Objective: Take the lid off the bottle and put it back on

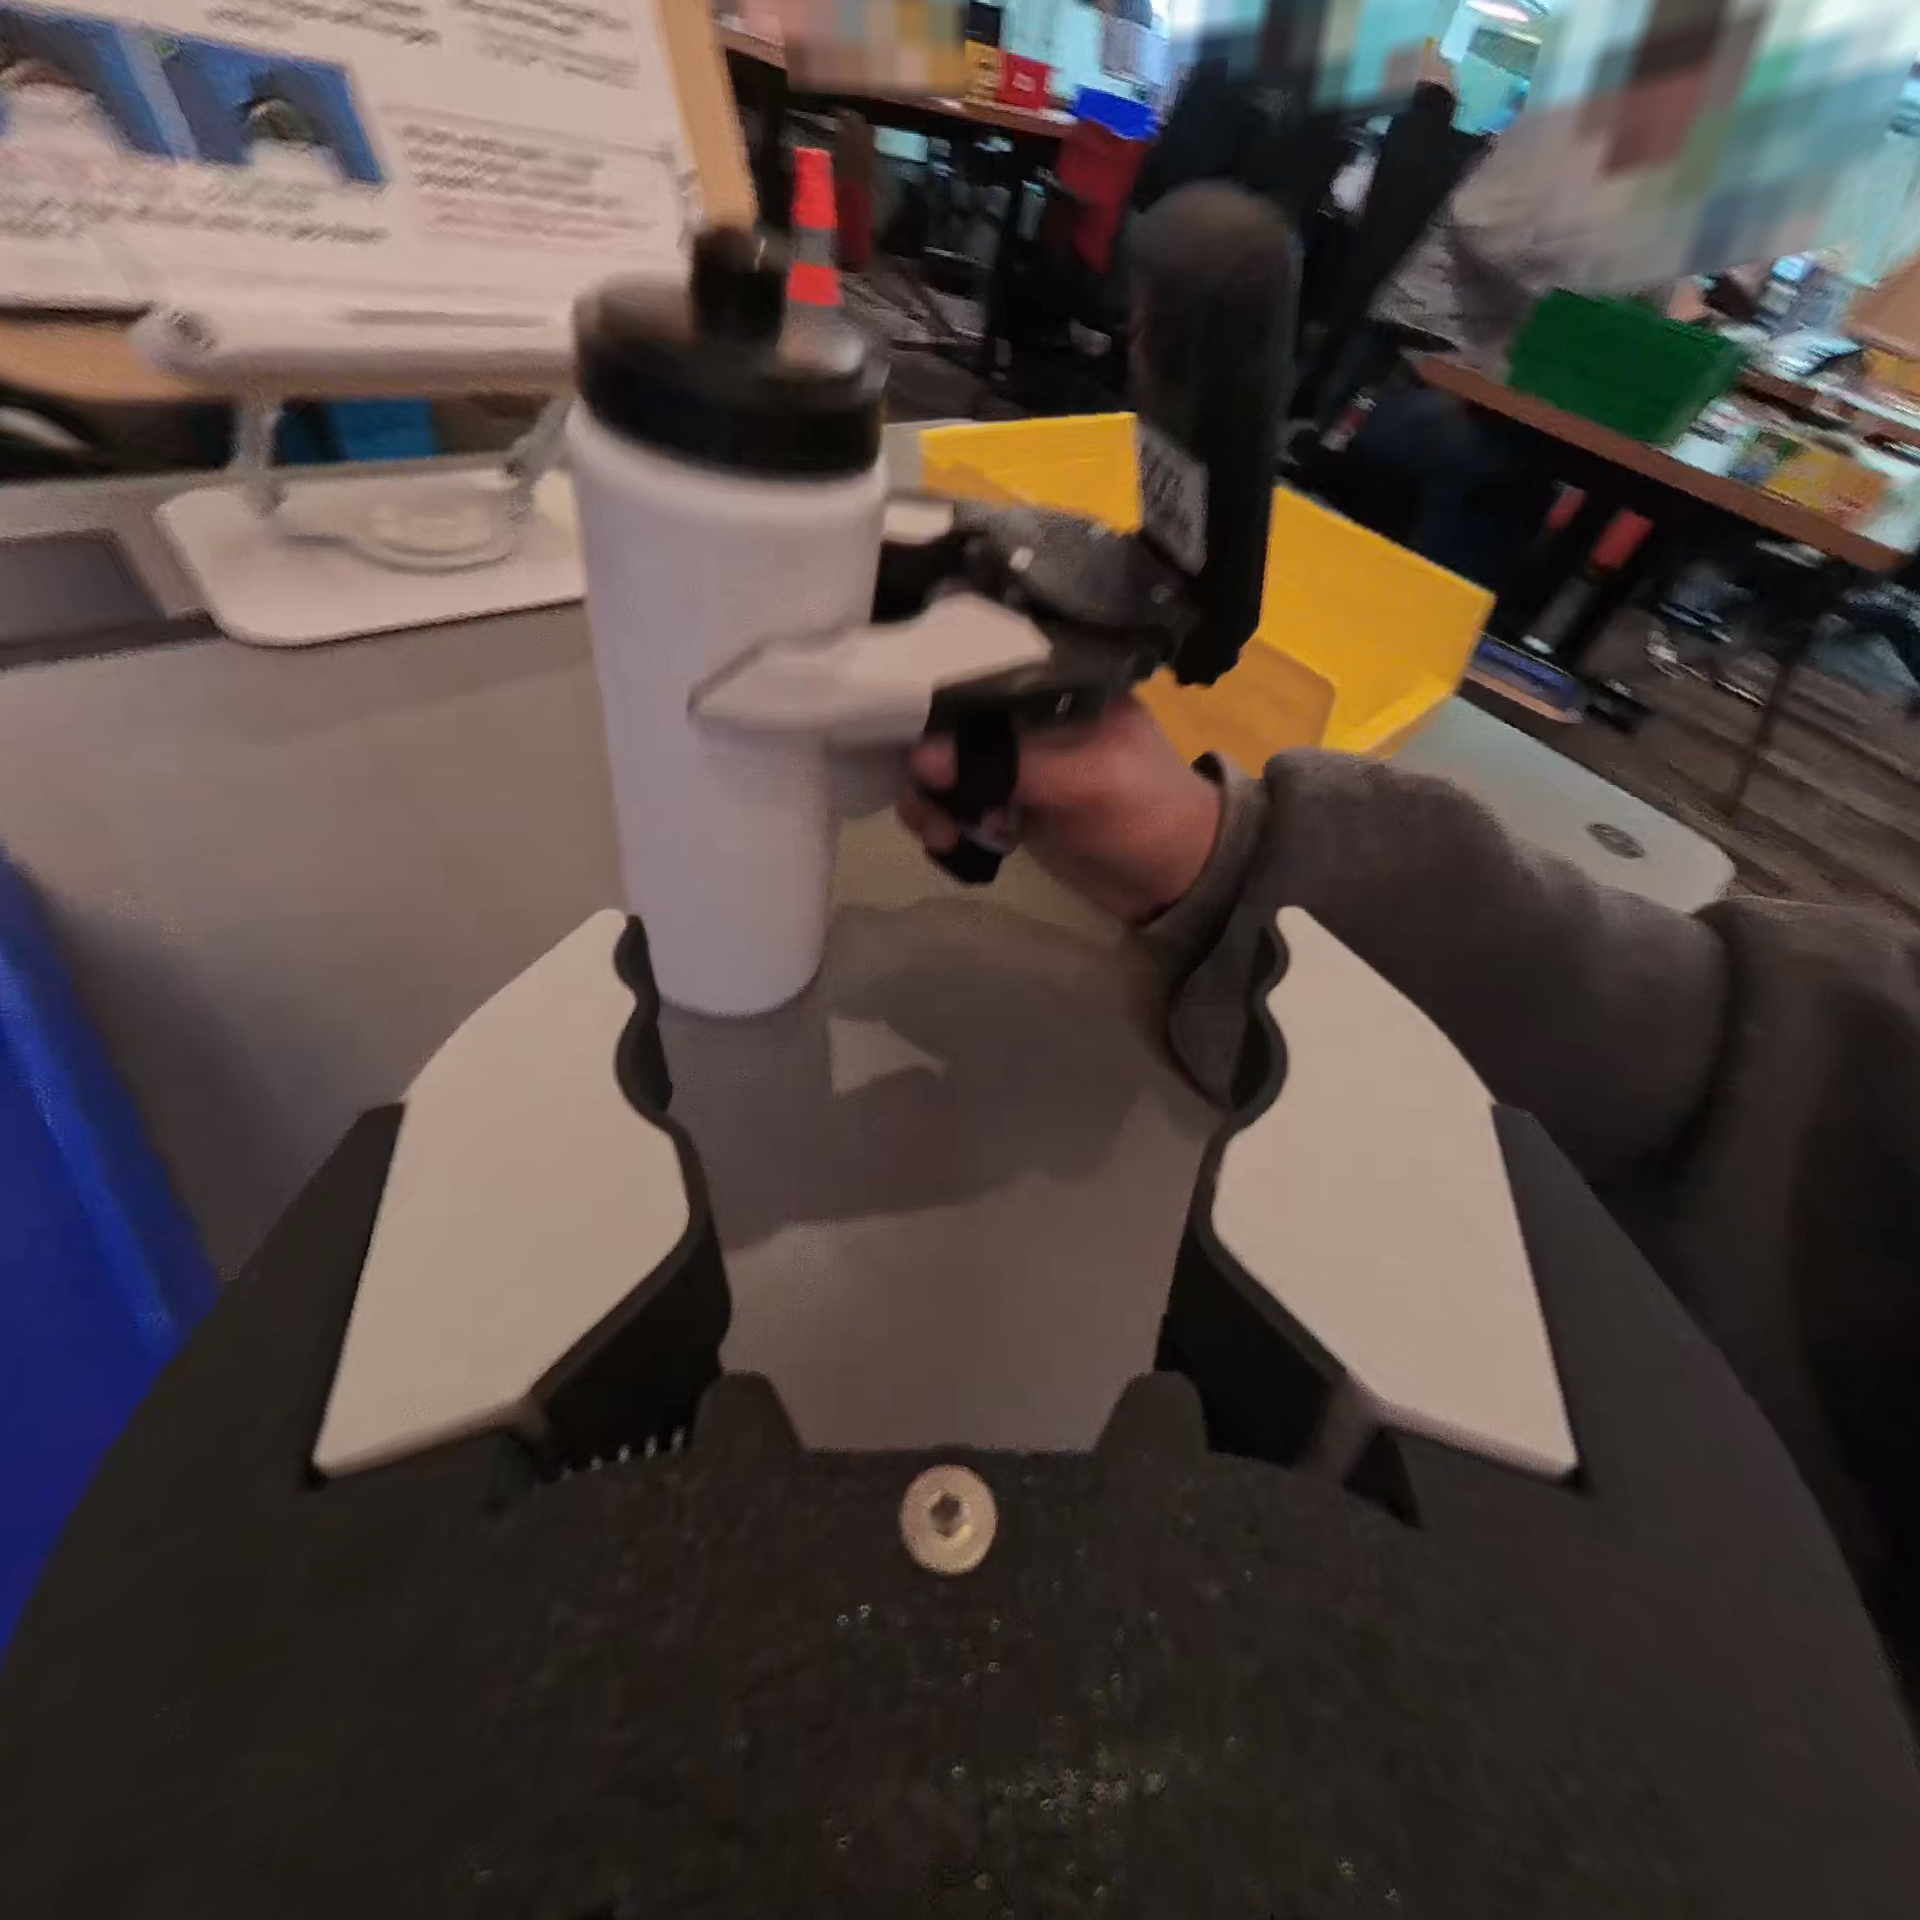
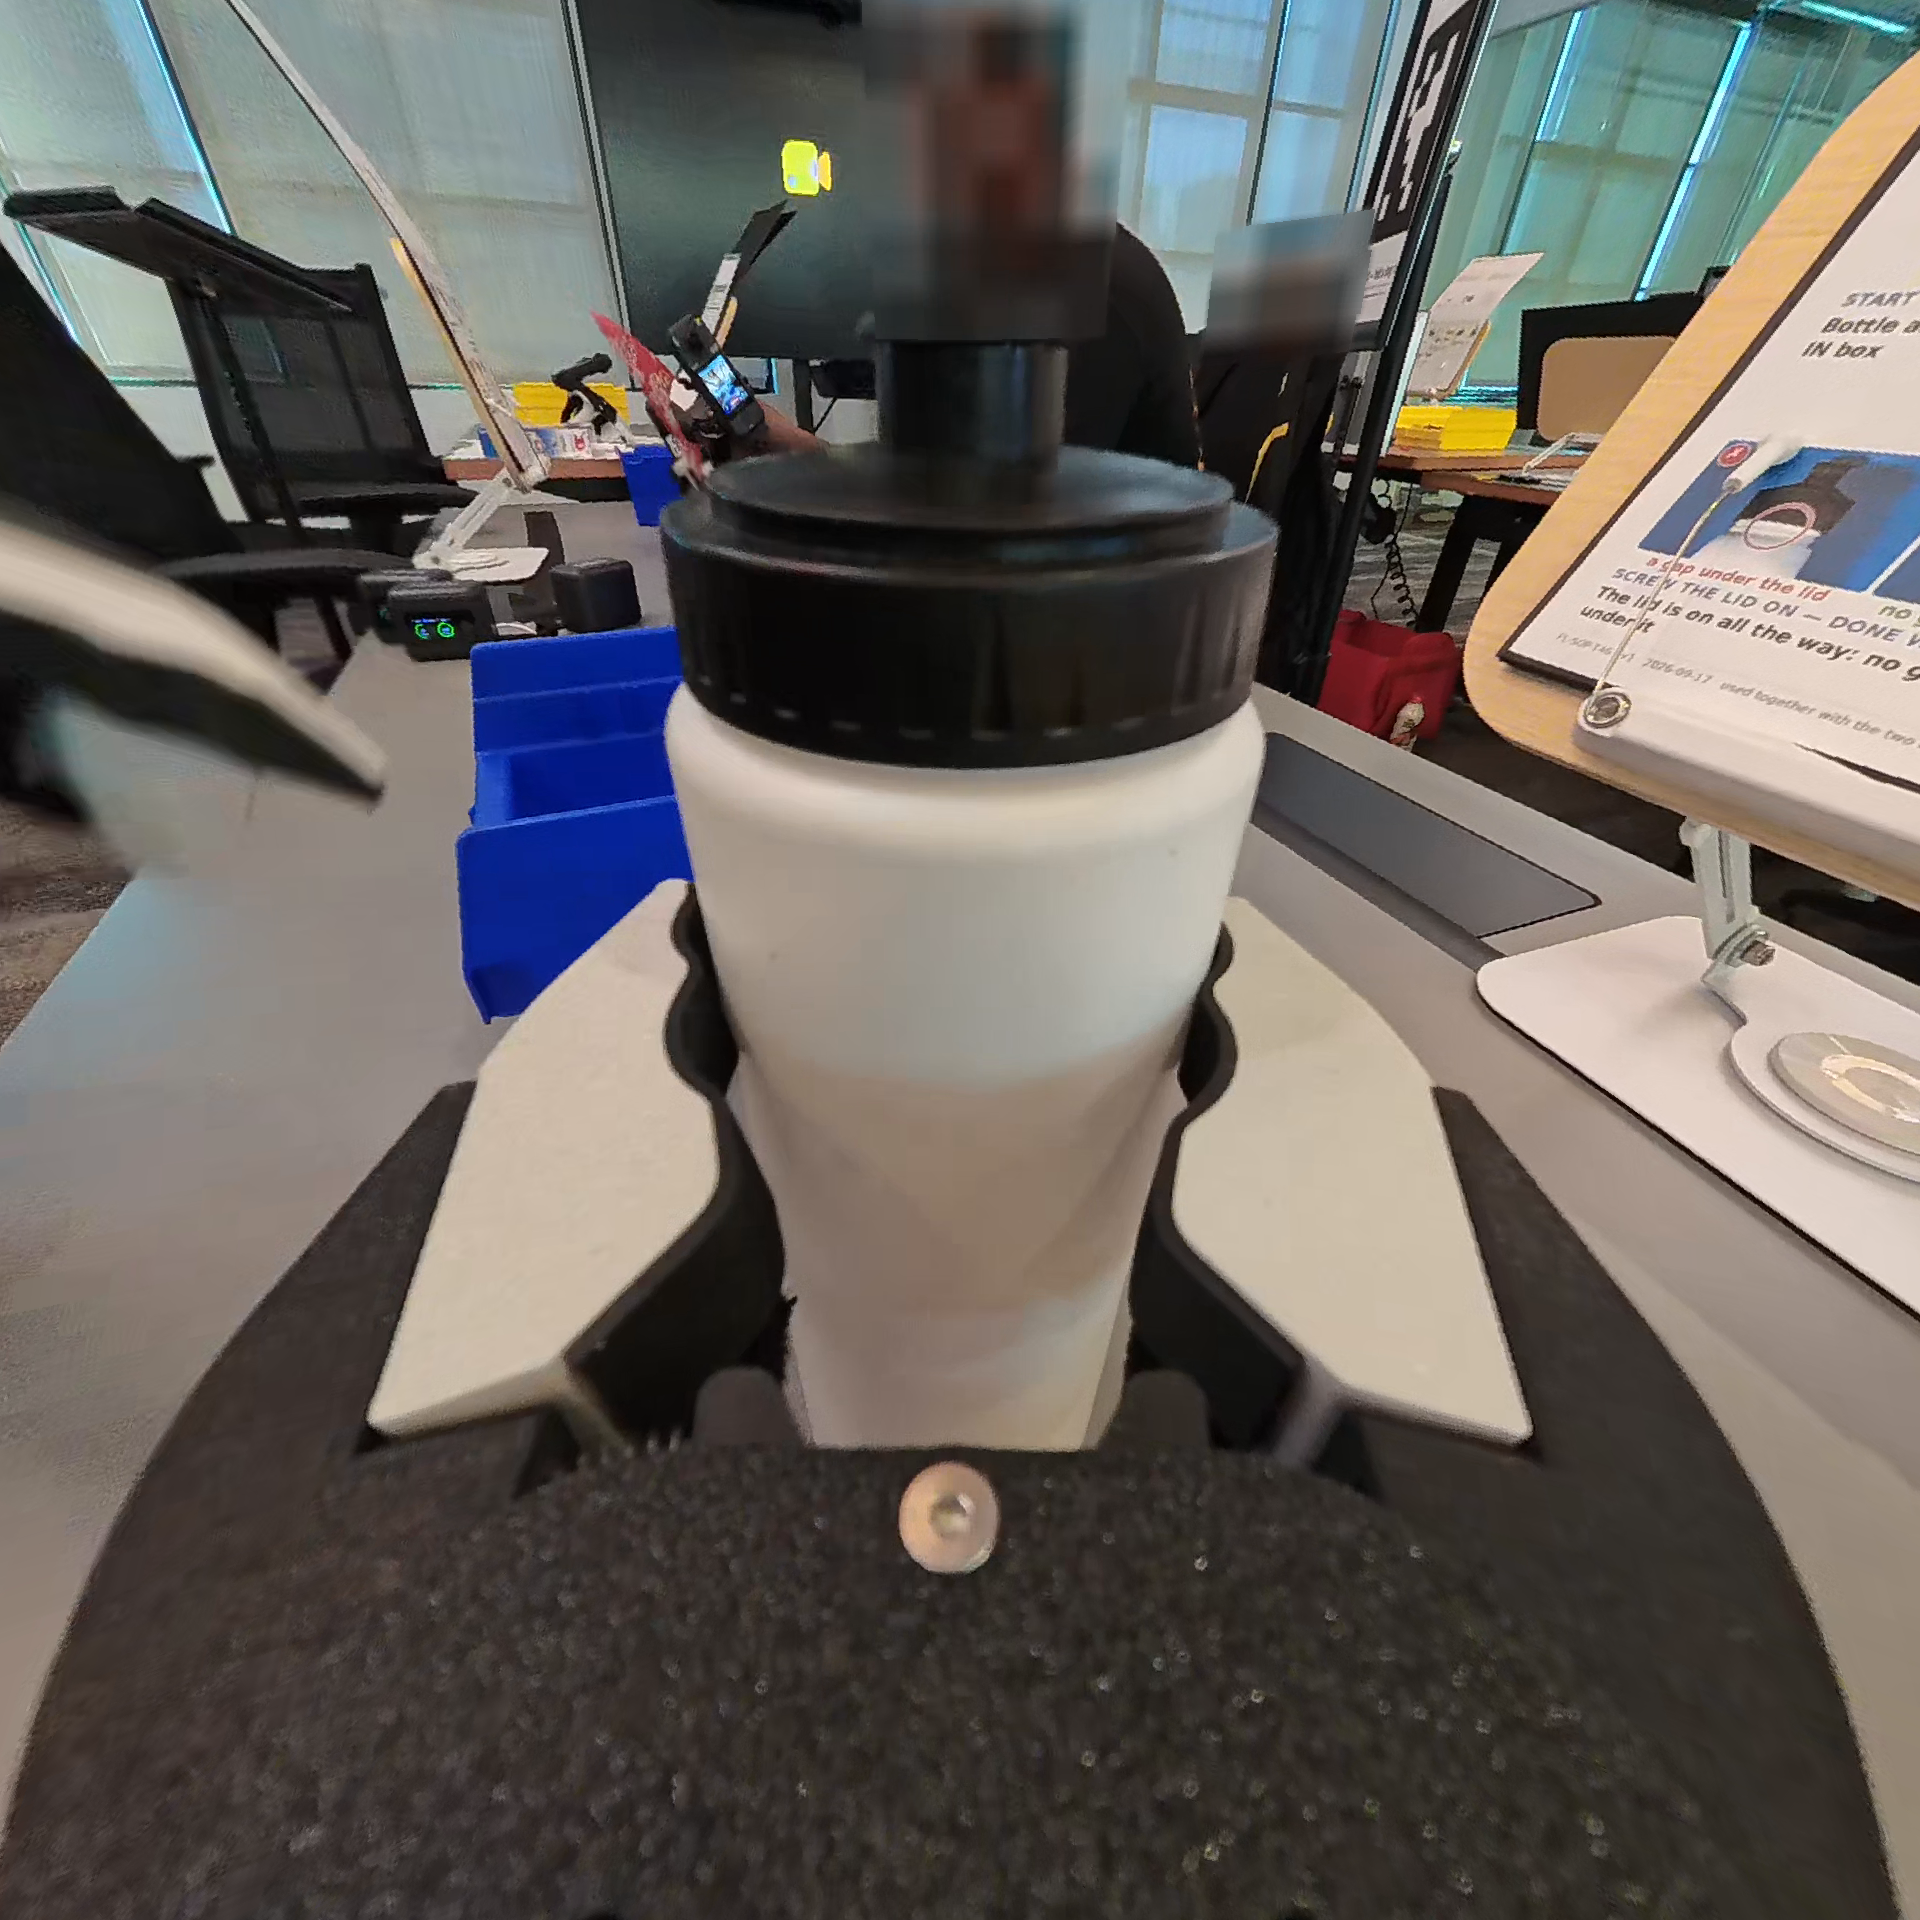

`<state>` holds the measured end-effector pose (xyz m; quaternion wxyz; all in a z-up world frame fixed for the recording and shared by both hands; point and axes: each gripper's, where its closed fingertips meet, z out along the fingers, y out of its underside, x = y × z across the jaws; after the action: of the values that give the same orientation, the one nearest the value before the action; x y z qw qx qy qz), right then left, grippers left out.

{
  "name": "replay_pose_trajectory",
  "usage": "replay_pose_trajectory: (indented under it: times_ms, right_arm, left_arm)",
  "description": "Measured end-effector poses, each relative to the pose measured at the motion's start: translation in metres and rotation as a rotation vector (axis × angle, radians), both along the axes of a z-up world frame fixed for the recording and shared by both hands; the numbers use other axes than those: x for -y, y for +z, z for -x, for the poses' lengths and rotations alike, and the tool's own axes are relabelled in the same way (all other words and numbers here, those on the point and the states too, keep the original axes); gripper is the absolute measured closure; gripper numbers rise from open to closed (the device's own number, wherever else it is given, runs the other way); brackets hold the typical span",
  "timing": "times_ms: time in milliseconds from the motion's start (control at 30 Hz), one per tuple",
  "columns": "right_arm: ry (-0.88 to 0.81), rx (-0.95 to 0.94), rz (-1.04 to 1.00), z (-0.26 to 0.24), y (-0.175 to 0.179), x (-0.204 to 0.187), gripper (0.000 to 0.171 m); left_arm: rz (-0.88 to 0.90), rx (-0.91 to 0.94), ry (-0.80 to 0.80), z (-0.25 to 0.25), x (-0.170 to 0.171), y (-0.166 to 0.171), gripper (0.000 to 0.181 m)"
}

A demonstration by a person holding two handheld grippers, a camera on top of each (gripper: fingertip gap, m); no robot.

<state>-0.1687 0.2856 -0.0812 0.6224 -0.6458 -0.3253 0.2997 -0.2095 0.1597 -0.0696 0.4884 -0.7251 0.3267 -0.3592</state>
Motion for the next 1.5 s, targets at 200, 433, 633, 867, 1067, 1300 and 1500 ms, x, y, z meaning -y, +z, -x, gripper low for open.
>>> replay_pose_trajectory:
  times_ms: [200, 433, 633, 867, 1067, 1300, 1500]
  right_arm:
    - [-0.035, -0.084, 0.081, -0.010, 0.016, -0.007, 0.085]
    - [-0.252, -0.027, 0.073, -0.075, 0.141, 0.016, 0.085]
    - [-0.639, 0.138, 0.250, -0.235, 0.221, 0.024, 0.085]
    - [-0.799, 0.188, 1.073, -0.368, 0.038, -0.009, 0.085]
    - [-0.731, 0.253, 1.444, -0.362, -0.096, 0.004, 0.085]
    - [-0.746, 0.283, 1.432, -0.358, -0.123, -0.002, 0.084]
    - [-0.720, 0.230, 1.174, -0.354, -0.067, -0.007, 0.058]
  left_arm:
    - [-0.089, 0.132, 0.116, 0.018, 0.028, -0.009, 0.076]
    - [-0.091, 0.066, 0.107, 0.023, 0.025, -0.028, 0.080]
    - [-0.088, 0.066, 0.065, 0.015, 0.039, -0.030, 0.081]
    - [-0.055, 0.072, 0.031, 0.006, 0.044, -0.031, 0.081]
    - [-0.045, -0.052, 0.080, 0.017, 0.030, -0.049, 0.082]
    - [-0.196, -0.082, 0.183, 0.031, 0.018, -0.049, 0.081]
    - [-0.187, -0.069, 0.245, 0.044, 0.008, -0.041, 0.078]
